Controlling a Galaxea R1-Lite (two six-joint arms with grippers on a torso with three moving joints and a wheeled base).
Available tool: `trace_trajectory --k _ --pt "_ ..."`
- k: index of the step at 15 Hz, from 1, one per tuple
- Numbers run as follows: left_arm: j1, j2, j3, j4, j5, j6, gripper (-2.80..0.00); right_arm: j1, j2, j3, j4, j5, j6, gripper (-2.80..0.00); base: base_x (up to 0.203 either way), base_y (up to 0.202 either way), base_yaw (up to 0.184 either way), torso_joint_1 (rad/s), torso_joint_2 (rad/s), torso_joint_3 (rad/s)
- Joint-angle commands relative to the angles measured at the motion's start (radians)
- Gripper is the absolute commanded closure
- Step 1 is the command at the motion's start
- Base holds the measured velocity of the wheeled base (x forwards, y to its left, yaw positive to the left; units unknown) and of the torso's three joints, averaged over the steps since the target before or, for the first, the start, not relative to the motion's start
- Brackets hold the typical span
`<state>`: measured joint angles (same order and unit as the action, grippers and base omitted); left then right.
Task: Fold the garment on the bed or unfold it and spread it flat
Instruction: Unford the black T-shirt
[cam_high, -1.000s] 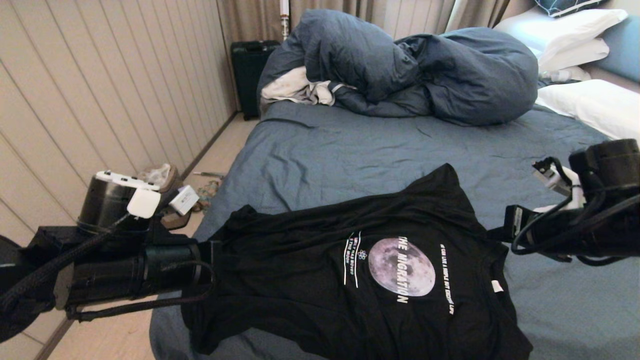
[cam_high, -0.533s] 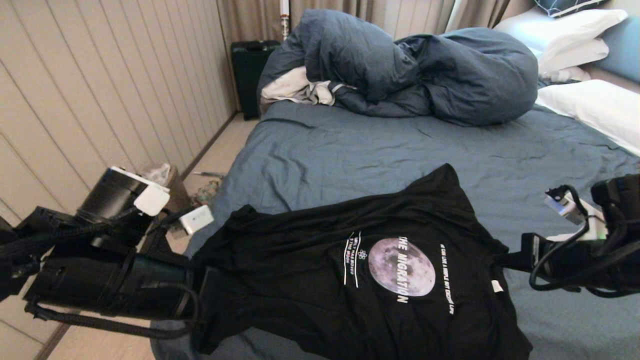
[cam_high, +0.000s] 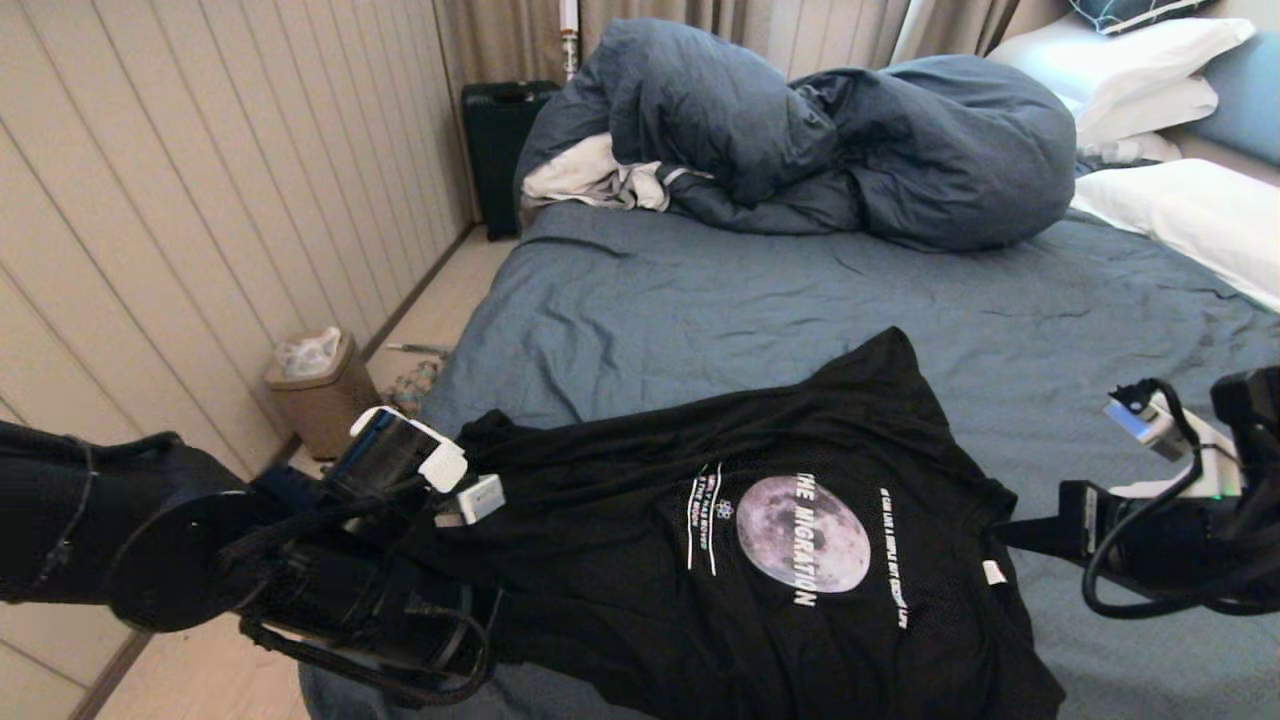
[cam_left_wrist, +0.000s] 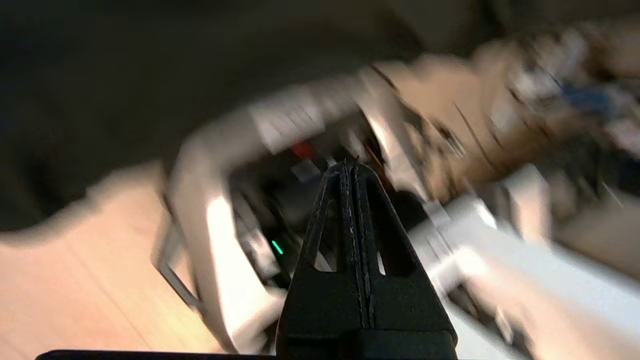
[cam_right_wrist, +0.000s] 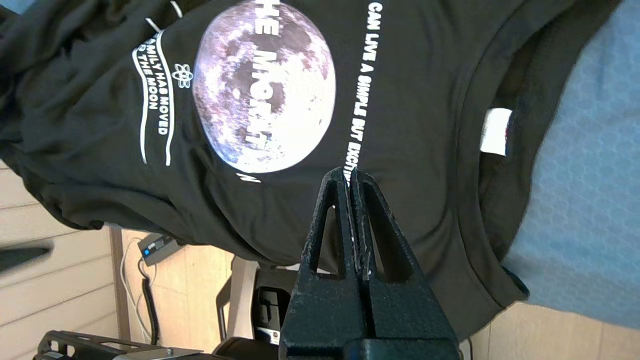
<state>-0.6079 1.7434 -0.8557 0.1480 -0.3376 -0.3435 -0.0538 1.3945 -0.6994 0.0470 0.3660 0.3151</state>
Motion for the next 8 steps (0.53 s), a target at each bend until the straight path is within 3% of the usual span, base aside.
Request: trace_trajectory --k 1,4,8 --pt "0.0 0.081 0.001 -0.048 0.04 -0.005 0.0 0.002 0.005 0.001 -0.002 0.002 0.001 0.0 0.0 0.0 0.0 0.0 0.0 0.0" --pt "0.038 0.135 0.001 -0.126 0.096 -0.021 0.0 0.003 0.023 0.003 -0.003 0.019 -0.001 0.0 0.0 0.0 0.0 0.0 0.0 0.0" --pt "0.049 0.186 -0.008 -0.151 0.101 -0.02 0.0 0.005 0.023 0.013 -0.005 0.029 -0.003 0.0 0.0 0.0 0.0 0.0 0.0 0.0"
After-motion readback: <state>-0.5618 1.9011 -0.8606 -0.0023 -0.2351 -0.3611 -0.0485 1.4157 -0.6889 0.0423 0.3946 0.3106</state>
